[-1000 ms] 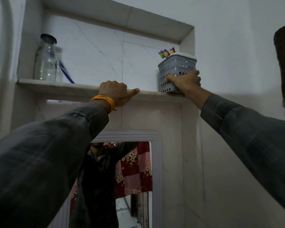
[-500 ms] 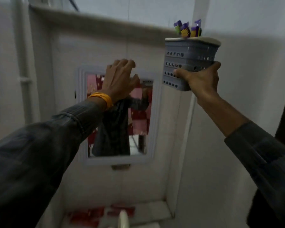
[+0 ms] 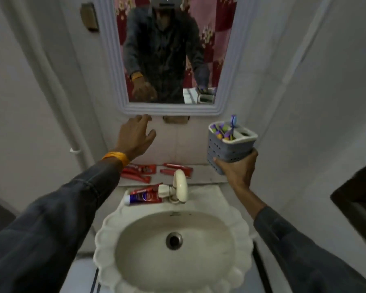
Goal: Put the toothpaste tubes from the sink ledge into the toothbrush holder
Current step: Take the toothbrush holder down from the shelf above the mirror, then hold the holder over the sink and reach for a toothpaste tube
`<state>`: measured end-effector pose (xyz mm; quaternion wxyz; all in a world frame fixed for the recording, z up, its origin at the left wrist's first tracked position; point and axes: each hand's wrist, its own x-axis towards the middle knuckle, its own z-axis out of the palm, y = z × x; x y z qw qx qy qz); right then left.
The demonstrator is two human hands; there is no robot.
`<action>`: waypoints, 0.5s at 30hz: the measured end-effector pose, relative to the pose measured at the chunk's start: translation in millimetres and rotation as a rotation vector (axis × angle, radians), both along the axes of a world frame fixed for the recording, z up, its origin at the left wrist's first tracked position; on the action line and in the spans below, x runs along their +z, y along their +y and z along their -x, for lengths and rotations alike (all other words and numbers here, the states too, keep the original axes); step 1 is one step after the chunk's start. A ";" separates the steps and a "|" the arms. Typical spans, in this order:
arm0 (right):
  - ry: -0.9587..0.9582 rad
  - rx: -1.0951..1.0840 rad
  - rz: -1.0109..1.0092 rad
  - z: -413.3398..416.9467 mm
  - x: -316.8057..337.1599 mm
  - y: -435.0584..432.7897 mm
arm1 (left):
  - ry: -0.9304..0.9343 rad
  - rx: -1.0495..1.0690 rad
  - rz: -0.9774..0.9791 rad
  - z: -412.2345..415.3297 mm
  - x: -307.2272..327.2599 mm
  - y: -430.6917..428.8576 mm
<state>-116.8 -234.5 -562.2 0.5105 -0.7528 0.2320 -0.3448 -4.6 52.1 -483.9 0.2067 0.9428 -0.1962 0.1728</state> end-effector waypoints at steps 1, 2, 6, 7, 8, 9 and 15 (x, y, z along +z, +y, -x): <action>0.034 0.004 -0.021 3.1 -22.5 4.6 | 0.056 0.012 0.000 -0.9 -16.6 3.5; 0.053 0.012 -0.034 7.4 -41.6 9.2 | 0.110 0.019 -0.001 -1.6 -31.3 6.1; 0.122 0.032 -0.085 14.6 -100.8 31.3 | 0.361 -0.003 -0.072 -7.8 -82.7 14.9; 0.126 0.024 -0.097 16.5 -110.2 35.5 | 0.402 -0.011 -0.077 -8.6 -90.6 15.4; 0.137 0.018 -0.107 17.5 -119.9 40.0 | 0.427 -0.014 -0.083 -10.0 -98.8 16.6; 0.152 0.014 -0.111 18.0 -127.6 43.7 | 0.452 -0.012 -0.095 -11.2 -105.1 17.2; 0.116 0.053 -0.150 24.9 -144.2 51.3 | 0.620 -0.059 -0.287 -10.2 -151.3 23.3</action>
